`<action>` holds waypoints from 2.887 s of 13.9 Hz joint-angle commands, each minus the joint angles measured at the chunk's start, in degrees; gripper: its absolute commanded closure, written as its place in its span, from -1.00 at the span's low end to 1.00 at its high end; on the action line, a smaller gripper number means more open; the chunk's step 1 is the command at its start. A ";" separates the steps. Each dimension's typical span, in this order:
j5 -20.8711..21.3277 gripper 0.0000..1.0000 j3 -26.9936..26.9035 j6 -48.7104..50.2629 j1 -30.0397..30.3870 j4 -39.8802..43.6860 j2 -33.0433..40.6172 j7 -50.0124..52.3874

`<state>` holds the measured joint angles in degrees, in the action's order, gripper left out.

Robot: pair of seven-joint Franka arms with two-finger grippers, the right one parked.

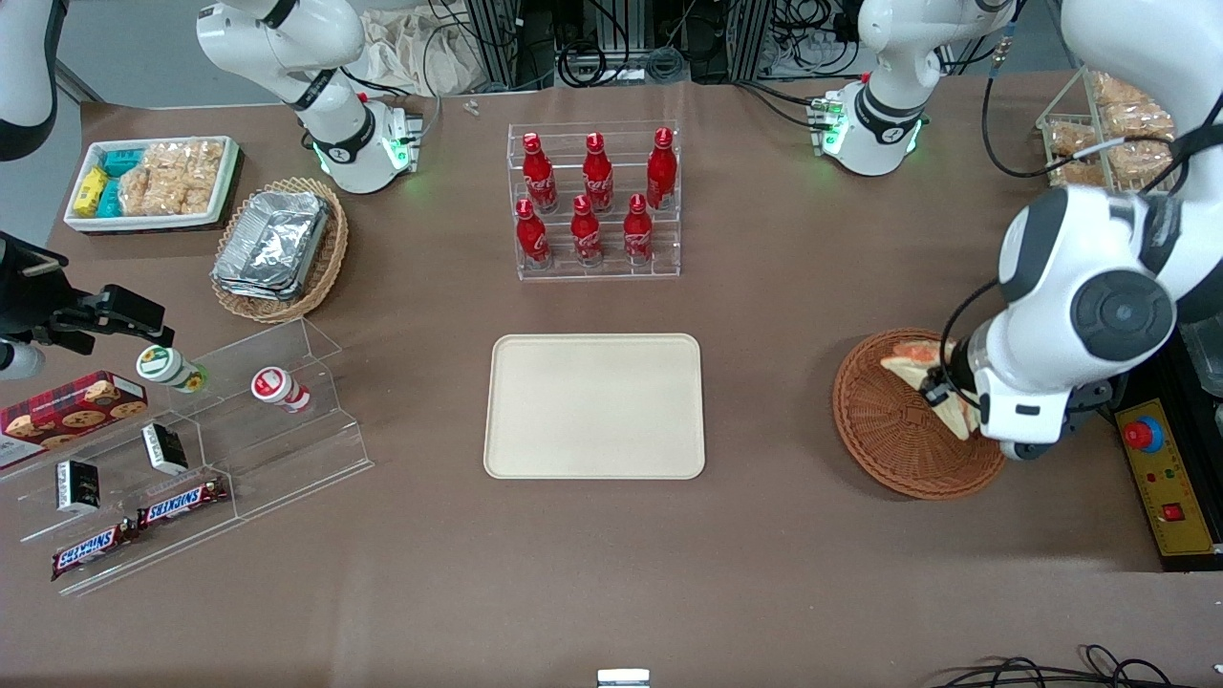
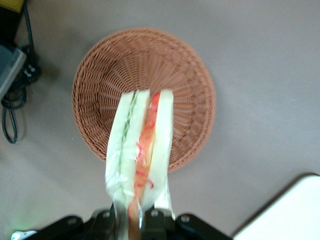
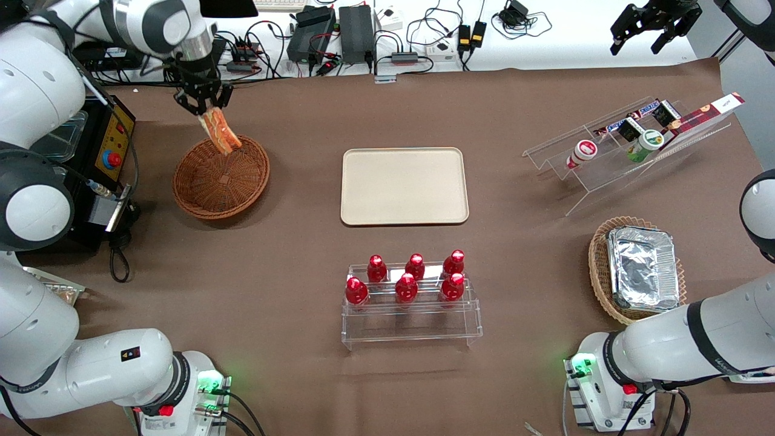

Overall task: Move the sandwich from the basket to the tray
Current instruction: 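Carry the sandwich over to the cream tray with the left gripper, then lower the sandwich onto the tray and open the left gripper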

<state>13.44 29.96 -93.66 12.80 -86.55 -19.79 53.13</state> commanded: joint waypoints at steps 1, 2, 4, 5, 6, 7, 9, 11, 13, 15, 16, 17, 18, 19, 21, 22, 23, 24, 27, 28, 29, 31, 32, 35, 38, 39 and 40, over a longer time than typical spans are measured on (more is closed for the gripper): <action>0.01 1.00 5.88 4.10 -0.14 4.64 -0.95 0.39; -0.08 1.00 8.69 3.93 -0.14 4.46 -1.12 -0.22; -0.08 1.00 13.18 1.66 -0.14 4.02 -3.22 -0.75; -0.08 1.00 15.29 -1.05 -0.23 3.50 -4.63 -0.75; 0.27 1.00 16.09 -3.69 -1.62 2.10 -5.68 -0.75; 0.80 1.00 16.01 -6.59 -3.99 0.78 -6.48 -0.40; 1.41 1.00 15.75 -11.69 -6.55 -2.29 -9.10 -0.57; 5.26 1.00 15.57 -15.39 -11.28 -2.48 -13.58 0.38; 9.57 1.00 14.69 -18.90 -14.02 -2.22 -18.68 3.45; 13.52 1.00 13.91 -21.99 -16.13 -2.13 -22.20 5.40; 14.94 1.00 13.21 -23.04 -17.53 -1.78 -24.05 5.40; 15.73 1.00 11.89 -24.10 -18.59 -1.17 -25.72 5.32; 15.57 1.00 10.14 -25.24 -19.64 -0.55 -27.39 4.71; 15.57 1.00 8.82 -26.38 -21.13 0.67 -28.45 4.18; 15.57 1.00 6.09 -26.83 -23.77 2.78 -29.95 2.25; 15.57 1.00 5.47 -26.83 -24.22 2.88 -30.13 1.02; 15.57 1.00 5.20 -26.92 -24.22 2.88 -30.13 -0.04; 15.48 0.90 5.20 -26.92 -24.14 2.88 -30.13 -0.92; 15.39 -0.58 4.94 -26.75 -23.96 2.88 -29.69 -0.49; 15.48 -0.99 4.94 -26.48 -23.96 2.88 -29.25 -0.23; 14.87 -0.99 4.94 -26.13 -23.70 3.05 -28.55 -0.31; 14.51 -1.00 5.46 -24.04 -21.69 3.32 -26.54 -0.57; 13.38 -1.00 5.55 -22.02 -21.68 3.76 -25.13 -0.66; 2.77 -1.00 5.55 -14.03 -19.75 10.85 -23.02 -1.19; 1.24 -1.00 5.55 -9.01 -17.20 11.85 -16.89 -1.19; 1.24 -1.00 5.46 -5.77 -16.15 11.85 -14.33 -1.45; 1.15 -1.00 5.46 -2.87 -14.75 11.58 -11.87 -3.19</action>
<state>16.01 35.63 -101.22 -3.80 -73.50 -37.24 51.96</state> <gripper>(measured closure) 0.000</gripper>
